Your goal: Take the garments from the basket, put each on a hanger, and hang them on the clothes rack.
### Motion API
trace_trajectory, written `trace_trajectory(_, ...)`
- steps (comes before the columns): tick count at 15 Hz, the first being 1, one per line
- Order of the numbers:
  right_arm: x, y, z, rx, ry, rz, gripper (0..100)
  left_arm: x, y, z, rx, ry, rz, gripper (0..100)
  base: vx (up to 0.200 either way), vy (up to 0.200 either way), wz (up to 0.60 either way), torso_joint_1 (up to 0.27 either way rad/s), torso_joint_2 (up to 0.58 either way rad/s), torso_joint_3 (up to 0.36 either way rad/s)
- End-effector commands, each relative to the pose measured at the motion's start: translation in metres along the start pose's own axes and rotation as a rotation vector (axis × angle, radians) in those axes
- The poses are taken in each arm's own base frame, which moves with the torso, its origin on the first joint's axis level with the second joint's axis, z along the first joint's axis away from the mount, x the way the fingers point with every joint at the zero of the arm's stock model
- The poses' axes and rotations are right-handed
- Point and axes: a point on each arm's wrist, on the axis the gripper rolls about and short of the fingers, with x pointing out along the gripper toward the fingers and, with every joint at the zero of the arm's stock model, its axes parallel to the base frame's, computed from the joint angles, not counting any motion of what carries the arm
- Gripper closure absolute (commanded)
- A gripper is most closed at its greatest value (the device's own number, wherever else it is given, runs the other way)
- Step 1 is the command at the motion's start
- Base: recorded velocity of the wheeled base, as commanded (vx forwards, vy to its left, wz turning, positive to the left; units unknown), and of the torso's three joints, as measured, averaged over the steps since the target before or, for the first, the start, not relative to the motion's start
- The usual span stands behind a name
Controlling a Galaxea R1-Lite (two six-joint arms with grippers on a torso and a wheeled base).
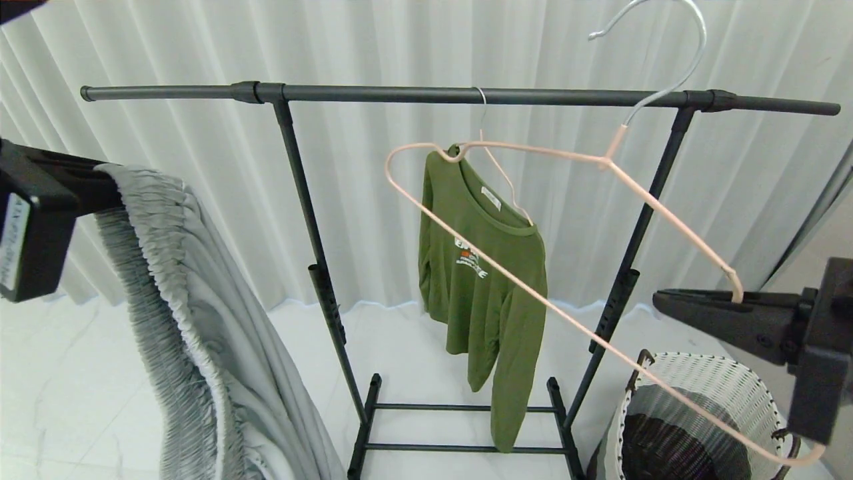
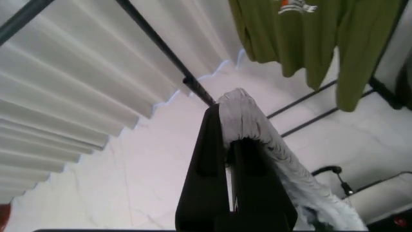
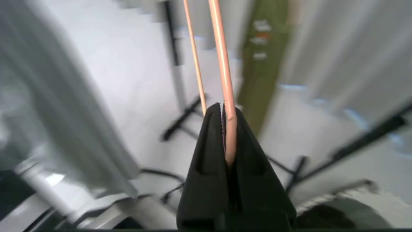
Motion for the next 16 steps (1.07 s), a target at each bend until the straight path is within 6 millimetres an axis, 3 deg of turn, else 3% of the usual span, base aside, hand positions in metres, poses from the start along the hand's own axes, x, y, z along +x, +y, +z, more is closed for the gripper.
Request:
trace_trajectory(1, -0.009, 0.017, -0.011, 0.007, 0.023, 0.121, 100, 0.027, -0.013, 0.008, -0.022, 0.075, 0.066, 100, 0.000, 0.000, 0.00, 0.000, 0.00, 0.000)
trace_trajectory(3, -0.011, 0.023, -0.018, 0.019, 0.053, 0.165, 100, 0.047, -0.019, 0.020, -0.125, 0.098, 0.175, 100, 0.000, 0.000, 0.00, 0.000, 0.00, 0.000)
trace_trajectory(6, -0.013, 0.030, -0.022, 0.013, 0.068, 0.208, 100, 0.063, -0.025, 0.031, -0.196, 0.107, 0.204, 100, 0.000, 0.000, 0.00, 0.000, 0.00, 0.000)
trace_trajectory(14, -0.007, 0.038, -0.025, 0.004, 0.099, 0.253, 100, 0.071, -0.029, 0.033, -0.211, 0.116, 0.204, 100, 0.000, 0.000, 0.00, 0.000, 0.00, 0.000)
trace_trajectory(16, -0.008, 0.038, -0.025, 0.006, 0.093, 0.256, 100, 0.074, -0.022, 0.032, -0.232, 0.129, 0.239, 100, 0.000, 0.000, 0.00, 0.000, 0.00, 0.000)
